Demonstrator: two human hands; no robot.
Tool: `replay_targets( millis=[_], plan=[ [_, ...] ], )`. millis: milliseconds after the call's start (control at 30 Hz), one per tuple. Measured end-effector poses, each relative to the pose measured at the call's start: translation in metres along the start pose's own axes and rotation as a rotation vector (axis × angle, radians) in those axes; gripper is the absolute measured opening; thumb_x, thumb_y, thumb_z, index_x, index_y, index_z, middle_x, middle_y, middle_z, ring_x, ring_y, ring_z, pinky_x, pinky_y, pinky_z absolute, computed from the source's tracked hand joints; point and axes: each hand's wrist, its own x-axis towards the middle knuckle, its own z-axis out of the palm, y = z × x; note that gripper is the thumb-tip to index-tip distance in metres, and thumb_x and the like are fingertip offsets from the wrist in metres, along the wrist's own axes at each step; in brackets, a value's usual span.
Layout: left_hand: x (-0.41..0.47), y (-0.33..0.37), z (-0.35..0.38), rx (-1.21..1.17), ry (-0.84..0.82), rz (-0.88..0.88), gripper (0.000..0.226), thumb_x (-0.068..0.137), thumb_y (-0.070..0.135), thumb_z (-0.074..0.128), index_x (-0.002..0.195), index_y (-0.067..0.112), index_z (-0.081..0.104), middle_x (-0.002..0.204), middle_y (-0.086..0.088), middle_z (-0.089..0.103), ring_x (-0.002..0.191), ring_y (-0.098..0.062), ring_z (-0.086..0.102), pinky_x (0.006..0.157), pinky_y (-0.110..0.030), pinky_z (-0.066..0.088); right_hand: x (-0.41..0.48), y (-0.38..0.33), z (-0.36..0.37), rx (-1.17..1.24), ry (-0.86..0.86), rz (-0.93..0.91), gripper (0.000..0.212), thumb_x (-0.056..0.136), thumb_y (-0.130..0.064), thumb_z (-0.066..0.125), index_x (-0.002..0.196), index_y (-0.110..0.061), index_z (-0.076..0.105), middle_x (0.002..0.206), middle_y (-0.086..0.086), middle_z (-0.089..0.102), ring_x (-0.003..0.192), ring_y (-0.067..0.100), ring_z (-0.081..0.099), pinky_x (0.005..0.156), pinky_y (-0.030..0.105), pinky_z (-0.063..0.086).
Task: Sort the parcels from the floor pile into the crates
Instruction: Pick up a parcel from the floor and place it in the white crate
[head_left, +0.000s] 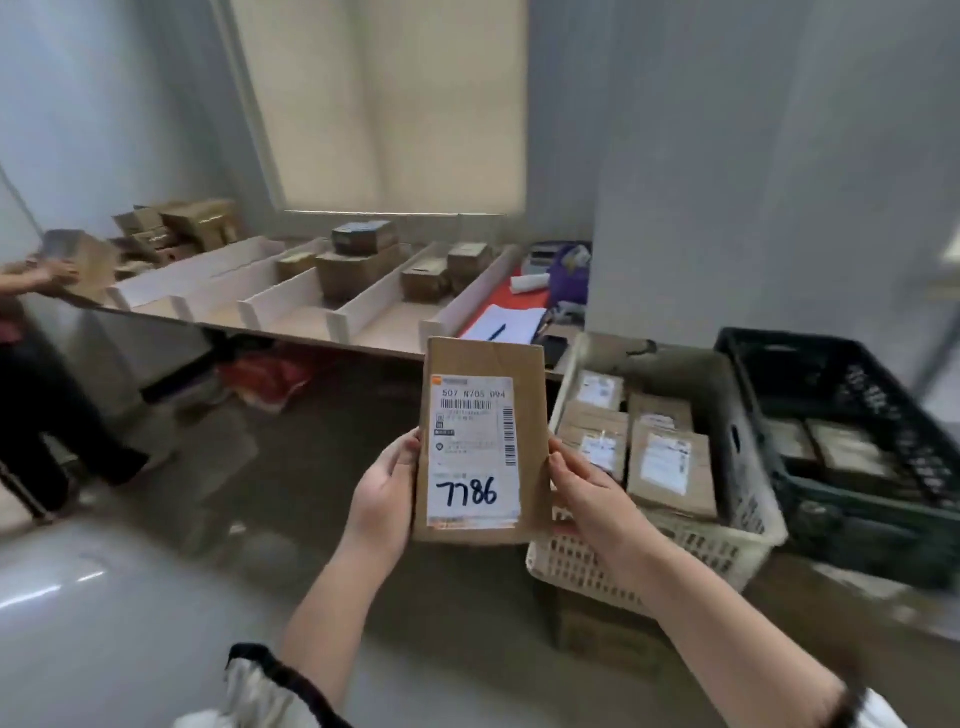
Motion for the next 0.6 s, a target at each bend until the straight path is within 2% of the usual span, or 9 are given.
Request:
replay_targets(
  millis=[67, 167, 233, 300, 400, 467, 533, 600],
  plan=[
    [0.015, -0.011, 0.031, -0.037, -0.128, -0.033, 0.038, 0.1, 0.035, 0.035, 0.126, 0.019, 0.058, 0.11, -0.003, 0.07, 0.102, -0.018, 0.066, 0.088, -0.036, 0.053, 0.0, 0.008, -0.024, 0.003, 0.105, 0.043, 0.033, 0.099, -0.037, 0.037, 0.128, -0.052, 0.037, 0.103, -0.02, 0.061, 0.093, 0.003, 0.058, 0.06, 0.021, 0.055],
    [0.032, -0.029, 0.081, -0.094, -0.295, -0.098, 0.039, 0.1, 0.036, 0.033, 0.128, 0.019, 0.056, 0.111, -0.004, 0.07, 0.1, -0.018, 0.068, 0.085, -0.035, 0.055, 0.004, 0.02, -0.068, 0.018, 0.239, 0.096, 0.036, 0.1, -0.037, 0.036, 0.134, -0.049, 0.036, 0.1, -0.022, 0.061, 0.095, 0.006, 0.058, 0.074, 0.028, 0.055],
    [0.043, -0.038, 0.115, -0.124, -0.366, -0.132, 0.04, 0.101, 0.036, 0.032, 0.129, 0.02, 0.056, 0.112, -0.002, 0.07, 0.102, -0.018, 0.067, 0.088, -0.036, 0.054, 0.012, 0.027, -0.098, 0.016, 0.299, 0.117, 0.033, 0.1, -0.038, 0.036, 0.129, -0.053, 0.038, 0.095, -0.024, 0.064, 0.092, 0.004, 0.061, 0.068, 0.026, 0.056],
    [0.058, -0.046, 0.146, -0.156, -0.409, -0.166, 0.04, 0.101, 0.036, 0.032, 0.128, 0.02, 0.057, 0.114, -0.003, 0.07, 0.104, -0.019, 0.066, 0.09, -0.037, 0.052, 0.025, 0.032, -0.126, 0.001, 0.321, 0.141, 0.033, 0.1, -0.039, 0.034, 0.13, -0.052, 0.039, 0.1, -0.022, 0.067, 0.094, 0.005, 0.064, 0.061, 0.022, 0.054],
    [0.09, -0.057, 0.192, -0.208, -0.447, -0.23, 0.04, 0.1, 0.035, 0.032, 0.123, 0.018, 0.06, 0.11, -0.006, 0.071, 0.099, -0.018, 0.068, 0.074, -0.025, 0.057, 0.055, 0.035, -0.168, -0.001, 0.347, 0.153, 0.036, 0.101, -0.037, 0.034, 0.135, -0.048, 0.037, 0.093, -0.025, 0.068, 0.081, -0.001, 0.067, 0.053, 0.016, 0.052],
    [0.111, -0.061, 0.224, -0.202, -0.462, -0.261, 0.043, 0.099, 0.037, 0.033, 0.124, 0.015, 0.059, 0.11, -0.006, 0.071, 0.101, -0.02, 0.068, 0.076, -0.027, 0.057, 0.076, 0.035, -0.199, 0.0, 0.353, 0.172, 0.037, 0.101, -0.038, 0.033, 0.136, -0.047, 0.036, 0.085, -0.031, 0.066, 0.075, -0.007, 0.064, 0.05, 0.014, 0.05],
    [0.129, -0.064, 0.254, -0.188, -0.468, -0.265, 0.048, 0.094, 0.044, 0.034, 0.124, 0.017, 0.06, 0.108, -0.005, 0.072, 0.102, -0.02, 0.067, 0.086, -0.035, 0.054, 0.097, 0.03, -0.23, -0.008, 0.354, 0.182, 0.037, 0.101, -0.039, 0.031, 0.137, -0.046, 0.036, 0.084, -0.032, 0.066, 0.083, -0.007, 0.061, 0.06, 0.019, 0.053],
    [0.147, -0.065, 0.28, -0.164, -0.473, -0.264, 0.054, 0.085, 0.053, 0.034, 0.121, 0.022, 0.06, 0.105, -0.002, 0.073, 0.1, -0.019, 0.068, 0.089, -0.039, 0.052, 0.121, 0.023, -0.258, -0.032, 0.348, 0.176, 0.036, 0.101, -0.04, 0.03, 0.136, -0.049, 0.034, 0.083, -0.03, 0.068, 0.089, -0.001, 0.062, 0.072, 0.027, 0.055]
  ],
)
